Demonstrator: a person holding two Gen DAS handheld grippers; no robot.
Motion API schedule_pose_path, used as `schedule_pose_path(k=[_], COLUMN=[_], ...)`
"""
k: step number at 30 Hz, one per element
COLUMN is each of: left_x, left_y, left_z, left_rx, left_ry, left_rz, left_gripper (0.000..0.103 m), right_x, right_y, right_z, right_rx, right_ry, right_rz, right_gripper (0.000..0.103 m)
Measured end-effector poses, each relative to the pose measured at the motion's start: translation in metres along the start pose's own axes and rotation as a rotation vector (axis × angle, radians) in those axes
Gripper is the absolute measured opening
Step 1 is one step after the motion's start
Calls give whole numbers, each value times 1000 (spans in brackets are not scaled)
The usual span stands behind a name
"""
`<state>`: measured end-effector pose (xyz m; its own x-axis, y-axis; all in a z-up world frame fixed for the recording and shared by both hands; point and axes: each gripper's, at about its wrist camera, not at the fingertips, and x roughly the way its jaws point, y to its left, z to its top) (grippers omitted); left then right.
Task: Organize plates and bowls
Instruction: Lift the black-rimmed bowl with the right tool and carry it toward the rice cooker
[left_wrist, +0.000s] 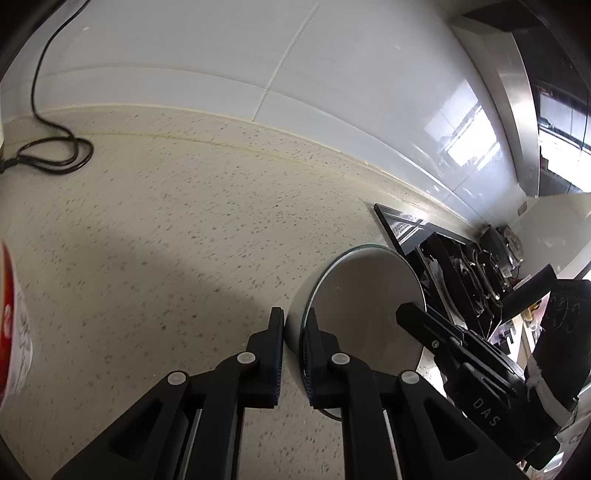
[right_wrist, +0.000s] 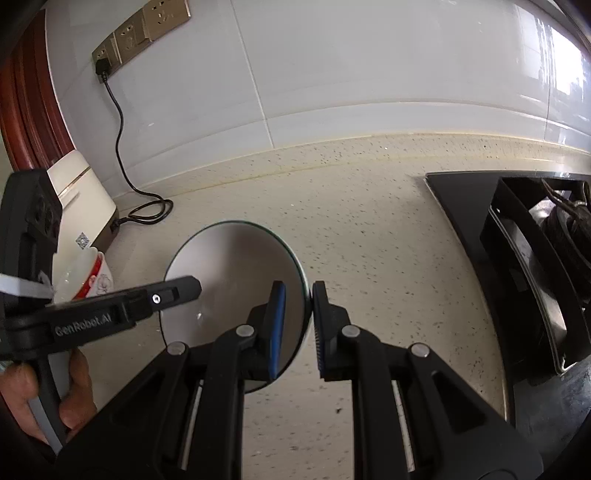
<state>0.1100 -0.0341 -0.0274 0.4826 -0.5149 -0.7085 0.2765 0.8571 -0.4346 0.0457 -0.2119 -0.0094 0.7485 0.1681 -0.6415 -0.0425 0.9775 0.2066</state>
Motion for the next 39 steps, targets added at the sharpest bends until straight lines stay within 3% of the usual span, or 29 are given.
schedule_pose_path(k=[11, 24, 32, 39], left_x=[-65, -163, -176, -166], left_y=[29, 102, 155, 168], left_z=[8, 24, 11, 9], left_rx=[-74, -164, -241, -245], left_ry=[-60, -147, -129, -93], left_rz=[33, 171, 233, 259], left_gripper=[9, 8, 7, 7], right_x=[-16, -16, 10, 37], right_y=[55, 169, 219, 231], right_z=[17, 44, 28, 17], right_rx=[-47, -133, -169, -168], right_ry=[-10, -14, 36, 92], right_rz=[44, 223, 274, 268], right_gripper=[18, 18, 18, 18])
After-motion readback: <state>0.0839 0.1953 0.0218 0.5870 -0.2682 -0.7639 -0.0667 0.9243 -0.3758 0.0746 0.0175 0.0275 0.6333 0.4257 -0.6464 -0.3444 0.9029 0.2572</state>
